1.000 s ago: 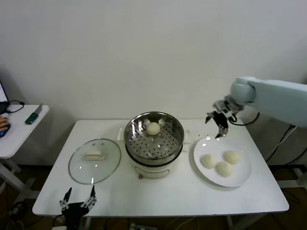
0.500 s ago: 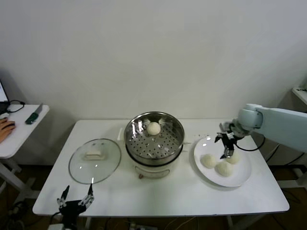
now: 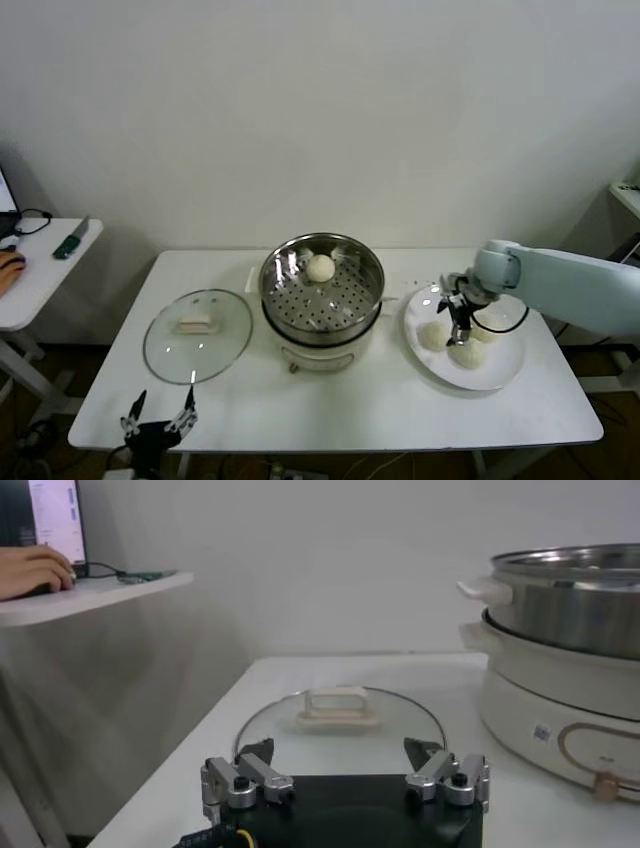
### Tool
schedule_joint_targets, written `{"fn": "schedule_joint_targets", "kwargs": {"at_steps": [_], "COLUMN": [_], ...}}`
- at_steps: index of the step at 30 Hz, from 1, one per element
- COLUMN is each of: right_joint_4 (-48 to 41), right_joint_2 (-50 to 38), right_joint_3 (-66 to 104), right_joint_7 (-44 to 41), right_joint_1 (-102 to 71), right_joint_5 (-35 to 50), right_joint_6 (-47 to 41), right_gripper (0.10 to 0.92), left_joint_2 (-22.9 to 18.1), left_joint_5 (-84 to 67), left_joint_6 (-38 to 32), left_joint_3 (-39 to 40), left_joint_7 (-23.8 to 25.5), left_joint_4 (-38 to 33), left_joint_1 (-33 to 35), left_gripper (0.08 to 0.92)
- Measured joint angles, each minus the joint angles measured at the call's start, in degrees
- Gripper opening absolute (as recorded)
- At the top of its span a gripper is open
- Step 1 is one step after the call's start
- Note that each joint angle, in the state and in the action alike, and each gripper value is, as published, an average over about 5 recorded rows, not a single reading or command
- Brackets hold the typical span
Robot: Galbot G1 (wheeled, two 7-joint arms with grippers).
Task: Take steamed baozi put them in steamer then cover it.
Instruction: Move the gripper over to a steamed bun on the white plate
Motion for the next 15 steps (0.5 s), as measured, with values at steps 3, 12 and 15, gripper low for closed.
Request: {"fn": "schedule_joint_targets", "kwargs": {"at_steps": [3,12,15], "right_joint_4": [-1.2,-3.5,-4.2], "right_joint_2": [1.0,2.4,2.9], "right_joint_3": [0.7,1.8,2.3], "right_joint_7": [0.2,0.3,0.5], "right_joint_1": [-1.4,-3.9,-4.6], "right_joint_5": [-0.6,-1.6,-1.8], "right_joint_6": [-0.3,-0.8,-0.7], "right_gripper": [0.823,0.807,0.788], "left_joint_2": [-0.1,-0.1,-0.1], "left_joint_5": [0.0,0.0,0.0], "left_joint_6": [0.0,-0.1,-0.1], "left_joint_3": [0.0,-0.2,-0.1], "left_joint_7": [-0.1,-0.2,-0.2], "left_joint_4": [0.2,0.4,0.5], "left_joint_1": [0.1,0.1,-0.1], "left_gripper": [0.823,0.823,0.823]}}
